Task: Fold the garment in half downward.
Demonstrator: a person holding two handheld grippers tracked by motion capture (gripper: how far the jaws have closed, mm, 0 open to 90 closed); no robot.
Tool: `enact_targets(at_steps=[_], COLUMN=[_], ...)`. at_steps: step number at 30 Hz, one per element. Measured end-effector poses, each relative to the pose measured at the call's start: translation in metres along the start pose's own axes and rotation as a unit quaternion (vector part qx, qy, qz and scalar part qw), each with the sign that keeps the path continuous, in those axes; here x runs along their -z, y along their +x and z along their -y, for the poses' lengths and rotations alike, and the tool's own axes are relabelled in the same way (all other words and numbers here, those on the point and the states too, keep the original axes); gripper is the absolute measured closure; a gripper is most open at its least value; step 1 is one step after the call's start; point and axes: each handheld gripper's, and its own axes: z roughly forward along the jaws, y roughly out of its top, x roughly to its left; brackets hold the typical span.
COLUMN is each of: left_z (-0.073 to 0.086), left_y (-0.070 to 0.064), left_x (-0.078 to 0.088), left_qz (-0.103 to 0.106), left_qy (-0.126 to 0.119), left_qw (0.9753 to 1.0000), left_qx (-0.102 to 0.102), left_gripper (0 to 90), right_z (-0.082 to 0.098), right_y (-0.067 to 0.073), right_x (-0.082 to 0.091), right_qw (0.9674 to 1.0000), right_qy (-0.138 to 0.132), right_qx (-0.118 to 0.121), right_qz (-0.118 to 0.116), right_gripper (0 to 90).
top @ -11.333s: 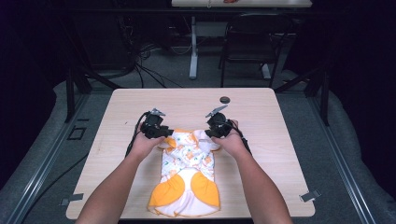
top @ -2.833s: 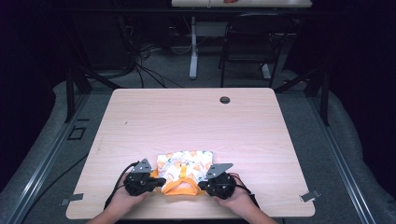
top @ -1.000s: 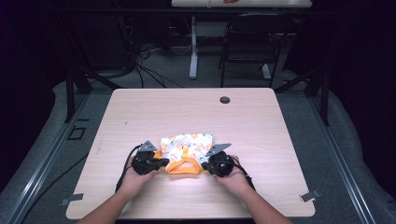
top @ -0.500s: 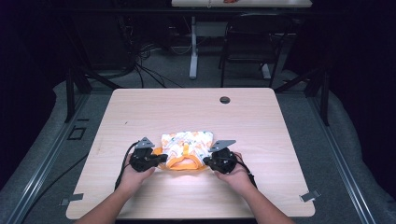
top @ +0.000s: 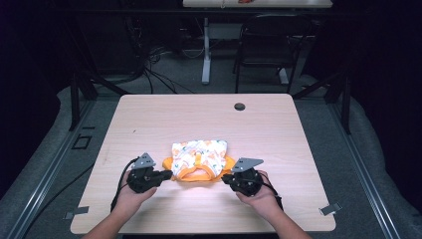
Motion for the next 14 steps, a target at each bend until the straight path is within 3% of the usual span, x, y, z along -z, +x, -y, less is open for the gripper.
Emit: enact_targets(at_steps=[6, 9, 14], left_z=[0.016, 0.025, 0.036], left_y=[-0.006, -0.009, -0.012], left_x=[0.005, 0.007, 0.010], left_qz=[-0.005, -0.010, -0.015], left_qy=[-0.002, 0.002, -0.008], left_qw=[1.0000, 0.9999, 0.9998], left_qx=[0.002, -0.007, -0.004], left_gripper=[84.0, 82.2, 72.9], right_z=[0.014, 0.022, 0.032], right_y=[0.008, 0.010, 0.015], right_x=[0.007, 0.008, 0.007], right_qw=[1.0000, 1.0000, 0.9999], right_qy=[-0.003, -0.006, -0.011], right_qx=[0.000, -0.006, -0.009], right_qz=[0.001, 0.000, 0.000], right_gripper=[82.1, 80.8, 76.7])
